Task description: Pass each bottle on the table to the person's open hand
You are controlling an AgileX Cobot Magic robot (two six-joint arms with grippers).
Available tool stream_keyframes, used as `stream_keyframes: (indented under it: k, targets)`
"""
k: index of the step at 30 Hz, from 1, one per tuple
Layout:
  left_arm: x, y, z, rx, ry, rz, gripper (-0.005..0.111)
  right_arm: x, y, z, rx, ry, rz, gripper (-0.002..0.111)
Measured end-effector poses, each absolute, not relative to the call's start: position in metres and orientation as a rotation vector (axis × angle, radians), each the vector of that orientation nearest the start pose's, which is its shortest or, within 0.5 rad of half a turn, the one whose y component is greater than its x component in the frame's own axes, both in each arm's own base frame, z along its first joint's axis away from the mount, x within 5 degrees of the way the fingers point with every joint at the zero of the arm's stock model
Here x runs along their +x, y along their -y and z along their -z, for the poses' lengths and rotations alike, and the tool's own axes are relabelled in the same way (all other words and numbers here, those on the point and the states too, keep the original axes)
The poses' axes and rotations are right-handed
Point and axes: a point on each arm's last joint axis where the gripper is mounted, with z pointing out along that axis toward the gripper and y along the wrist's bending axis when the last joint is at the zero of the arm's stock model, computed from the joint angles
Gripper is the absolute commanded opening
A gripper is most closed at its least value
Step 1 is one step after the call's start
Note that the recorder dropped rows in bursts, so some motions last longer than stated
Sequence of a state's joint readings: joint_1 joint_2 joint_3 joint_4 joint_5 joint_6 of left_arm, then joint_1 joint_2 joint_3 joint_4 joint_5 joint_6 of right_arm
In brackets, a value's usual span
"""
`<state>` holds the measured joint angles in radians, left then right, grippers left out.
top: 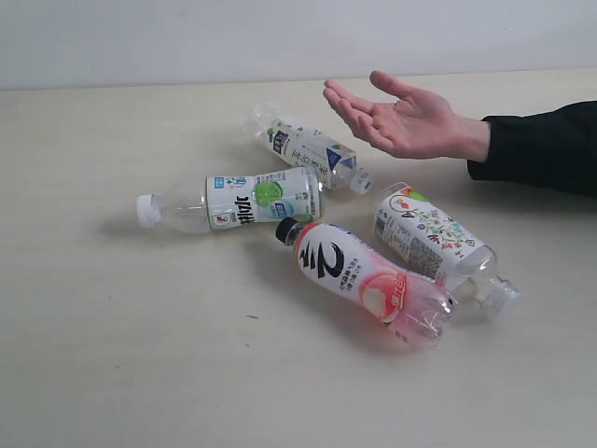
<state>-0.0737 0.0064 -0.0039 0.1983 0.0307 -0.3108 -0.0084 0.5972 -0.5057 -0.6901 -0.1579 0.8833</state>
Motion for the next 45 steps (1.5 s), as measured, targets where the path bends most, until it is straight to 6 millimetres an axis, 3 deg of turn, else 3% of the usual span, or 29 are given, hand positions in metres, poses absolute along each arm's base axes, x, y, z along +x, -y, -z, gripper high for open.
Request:
stream_keyframes:
  k: [5, 8, 15, 19, 23, 27, 30, 33, 41, 45]
  targets:
    - [0.057, 0.004, -0.211, -0.034, -1.518, 0.145, 0.0, 0.168, -0.008, -0.335, -0.035, -1.625, -0.104, 0.0]
    - [0.057, 0.004, -0.211, -0.034, -1.518, 0.145, 0.0, 0.191, -0.016, -0.325, -0.182, -1.729, -0.004, 0.0]
    - [0.057, 0.004, -0.211, -0.034, -1.518, 0.145, 0.0, 0.221, -0.04, -0.317, -0.432, -1.872, 0.259, 0.0]
    - [0.057, 0.004, -0.211, -0.034, -1.518, 0.145, 0.0, 0.234, -0.047, -0.316, -0.499, -2.053, 0.408, 0.0]
    - [0.057, 0.004, -0.211, -0.034, -1.518, 0.145, 0.0, 0.247, -0.061, -0.319, -0.619, -2.283, 0.37, 0.0]
    - [0.057, 0.004, -0.211, -0.034, -1.518, 0.145, 0.0, 0.253, -0.086, -0.312, -0.829, -2.518, 0.124, 0.003]
    - [0.057, 0.004, -0.211, -0.034, -1.518, 0.145, 0.0, 0.256, -0.111, -0.304, -0.958, -2.571, -0.102, 0.014]
    - [0.057, 0.004, -0.211, -0.034, -1.518, 0.145, 0.0, 0.256, -0.135, -0.288, -1.081, -2.592, -0.19, 0.029]
    - [0.057, 0.004, -0.211, -0.034, -1.518, 0.145, 0.0, 0.258, -0.183, -0.236, -1.316, -2.658, -0.221, 0.066]
    - [0.057, 0.004, -0.211, -0.034, -1.518, 0.145, 0.0, 0.264, -0.195, -0.213, -1.348, -2.666, -0.206, 0.077]
